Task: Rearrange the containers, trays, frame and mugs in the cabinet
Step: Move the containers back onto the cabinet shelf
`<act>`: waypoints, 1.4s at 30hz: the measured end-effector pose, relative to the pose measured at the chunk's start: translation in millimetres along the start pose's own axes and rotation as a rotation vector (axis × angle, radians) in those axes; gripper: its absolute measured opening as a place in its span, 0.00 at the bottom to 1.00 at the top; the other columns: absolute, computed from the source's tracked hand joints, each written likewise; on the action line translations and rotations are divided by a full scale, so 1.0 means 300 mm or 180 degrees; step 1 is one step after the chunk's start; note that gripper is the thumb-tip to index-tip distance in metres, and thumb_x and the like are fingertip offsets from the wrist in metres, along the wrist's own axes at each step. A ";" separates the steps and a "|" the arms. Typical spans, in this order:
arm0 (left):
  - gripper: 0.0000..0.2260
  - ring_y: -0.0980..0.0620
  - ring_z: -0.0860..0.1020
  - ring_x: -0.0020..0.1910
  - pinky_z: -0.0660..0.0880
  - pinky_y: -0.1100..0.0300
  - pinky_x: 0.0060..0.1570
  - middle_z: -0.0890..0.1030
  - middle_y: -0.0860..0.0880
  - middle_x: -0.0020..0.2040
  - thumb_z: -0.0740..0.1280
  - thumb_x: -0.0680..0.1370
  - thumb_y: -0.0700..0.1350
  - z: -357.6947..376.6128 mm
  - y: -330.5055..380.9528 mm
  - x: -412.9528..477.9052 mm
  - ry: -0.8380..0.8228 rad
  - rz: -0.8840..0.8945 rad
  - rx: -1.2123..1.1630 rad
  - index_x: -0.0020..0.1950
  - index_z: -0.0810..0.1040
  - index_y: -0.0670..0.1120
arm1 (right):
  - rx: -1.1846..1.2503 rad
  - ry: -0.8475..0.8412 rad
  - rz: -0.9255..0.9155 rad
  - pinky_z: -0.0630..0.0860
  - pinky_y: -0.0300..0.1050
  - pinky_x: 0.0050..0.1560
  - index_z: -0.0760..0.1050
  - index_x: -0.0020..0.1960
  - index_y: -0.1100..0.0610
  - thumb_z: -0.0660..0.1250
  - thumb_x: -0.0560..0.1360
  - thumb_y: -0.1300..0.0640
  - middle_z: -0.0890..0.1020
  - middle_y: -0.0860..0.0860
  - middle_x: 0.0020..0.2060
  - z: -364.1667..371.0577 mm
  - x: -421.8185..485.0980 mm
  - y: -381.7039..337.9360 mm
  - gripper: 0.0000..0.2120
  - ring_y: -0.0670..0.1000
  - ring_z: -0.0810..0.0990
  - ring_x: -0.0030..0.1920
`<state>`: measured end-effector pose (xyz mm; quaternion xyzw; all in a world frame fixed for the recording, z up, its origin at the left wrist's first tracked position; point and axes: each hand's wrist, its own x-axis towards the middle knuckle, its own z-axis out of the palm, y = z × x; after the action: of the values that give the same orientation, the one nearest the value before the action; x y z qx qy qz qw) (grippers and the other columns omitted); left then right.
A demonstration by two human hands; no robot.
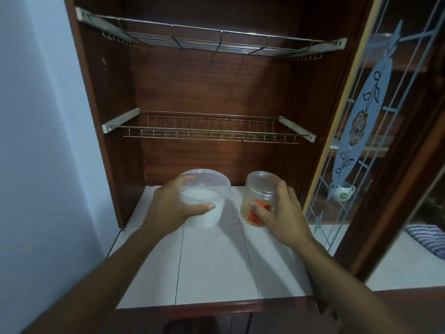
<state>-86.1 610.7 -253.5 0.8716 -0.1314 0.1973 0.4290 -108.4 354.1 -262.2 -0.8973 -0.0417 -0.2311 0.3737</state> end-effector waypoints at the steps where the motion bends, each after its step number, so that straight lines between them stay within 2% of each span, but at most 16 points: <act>1: 0.39 0.58 0.75 0.54 0.73 0.61 0.56 0.76 0.61 0.55 0.69 0.54 0.72 -0.009 0.006 -0.011 0.0002 0.0009 -0.0020 0.62 0.72 0.58 | 0.0011 -0.0005 -0.0023 0.68 0.41 0.56 0.58 0.74 0.47 0.71 0.74 0.48 0.66 0.51 0.67 -0.003 -0.011 -0.006 0.34 0.49 0.70 0.61; 7: 0.41 0.55 0.75 0.55 0.75 0.59 0.56 0.77 0.59 0.56 0.69 0.54 0.71 -0.082 0.062 -0.122 -0.0012 -0.0049 -0.0159 0.64 0.73 0.56 | 0.0042 -0.0038 -0.0043 0.69 0.42 0.56 0.55 0.74 0.43 0.71 0.74 0.48 0.65 0.49 0.68 -0.055 -0.109 -0.071 0.35 0.46 0.68 0.59; 10: 0.39 0.54 0.75 0.56 0.76 0.57 0.56 0.77 0.58 0.57 0.70 0.55 0.71 -0.109 0.092 -0.168 -0.0023 -0.0048 -0.0194 0.63 0.72 0.57 | -0.0003 -0.0025 -0.0055 0.70 0.44 0.57 0.55 0.74 0.42 0.71 0.74 0.47 0.65 0.49 0.68 -0.086 -0.149 -0.092 0.35 0.48 0.69 0.62; 14: 0.42 0.54 0.74 0.56 0.72 0.65 0.51 0.75 0.57 0.59 0.71 0.56 0.69 -0.125 0.140 -0.239 0.0009 -0.0087 -0.0143 0.67 0.71 0.54 | -0.0010 -0.0007 -0.0121 0.69 0.43 0.57 0.54 0.74 0.42 0.72 0.73 0.46 0.67 0.49 0.68 -0.121 -0.195 -0.100 0.37 0.46 0.68 0.61; 18: 0.40 0.55 0.73 0.58 0.70 0.70 0.48 0.74 0.59 0.61 0.73 0.60 0.66 -0.127 0.172 -0.296 0.0068 -0.0057 0.0037 0.69 0.68 0.56 | 0.0096 -0.0021 -0.0213 0.69 0.43 0.59 0.55 0.74 0.41 0.72 0.72 0.47 0.68 0.49 0.67 -0.163 -0.235 -0.092 0.37 0.47 0.68 0.61; 22: 0.43 0.54 0.73 0.58 0.75 0.62 0.53 0.73 0.59 0.60 0.72 0.57 0.71 -0.104 0.211 -0.368 0.0138 -0.0204 0.0019 0.68 0.68 0.57 | 0.0144 -0.0103 -0.0290 0.70 0.43 0.57 0.55 0.73 0.40 0.73 0.72 0.46 0.67 0.47 0.67 -0.225 -0.284 -0.073 0.37 0.46 0.70 0.61; 24: 0.42 0.53 0.73 0.58 0.75 0.59 0.54 0.73 0.58 0.61 0.73 0.58 0.69 -0.088 0.244 -0.403 0.0158 -0.0258 0.0014 0.68 0.68 0.58 | 0.0169 -0.0164 -0.0327 0.71 0.44 0.59 0.55 0.74 0.41 0.73 0.72 0.45 0.67 0.46 0.68 -0.269 -0.310 -0.057 0.37 0.48 0.70 0.63; 31: 0.42 0.50 0.73 0.61 0.74 0.58 0.57 0.74 0.55 0.63 0.75 0.59 0.70 -0.039 0.377 -0.532 0.0290 -0.0389 0.0007 0.69 0.70 0.55 | 0.0257 -0.0322 -0.0325 0.67 0.40 0.58 0.56 0.75 0.43 0.76 0.69 0.48 0.66 0.46 0.69 -0.415 -0.407 -0.033 0.42 0.48 0.68 0.66; 35: 0.47 0.51 0.74 0.61 0.74 0.56 0.60 0.75 0.54 0.64 0.70 0.54 0.74 -0.034 0.437 -0.597 0.0312 -0.0371 0.0027 0.69 0.71 0.55 | 0.0121 -0.0434 -0.0222 0.68 0.45 0.63 0.52 0.77 0.44 0.76 0.70 0.49 0.62 0.47 0.73 -0.474 -0.470 -0.048 0.45 0.51 0.65 0.71; 39: 0.47 0.52 0.74 0.62 0.73 0.56 0.62 0.75 0.55 0.63 0.70 0.52 0.73 -0.043 0.478 -0.636 0.0309 -0.0369 -0.0001 0.68 0.72 0.55 | 0.0193 -0.0384 -0.0193 0.66 0.43 0.58 0.54 0.76 0.43 0.76 0.69 0.48 0.64 0.47 0.72 -0.514 -0.518 -0.061 0.44 0.51 0.66 0.69; 42: 0.45 0.52 0.73 0.61 0.73 0.58 0.61 0.75 0.56 0.62 0.74 0.55 0.72 -0.053 0.514 -0.671 0.0295 -0.0348 -0.0046 0.68 0.73 0.54 | 0.0209 -0.0321 -0.0166 0.65 0.43 0.58 0.55 0.76 0.43 0.76 0.68 0.46 0.65 0.46 0.71 -0.543 -0.558 -0.061 0.43 0.50 0.67 0.69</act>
<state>-329.9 543.2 -229.5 0.8643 -0.0650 0.2128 0.4512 -324.3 271.2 -224.8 -0.8937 -0.0914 -0.1937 0.3942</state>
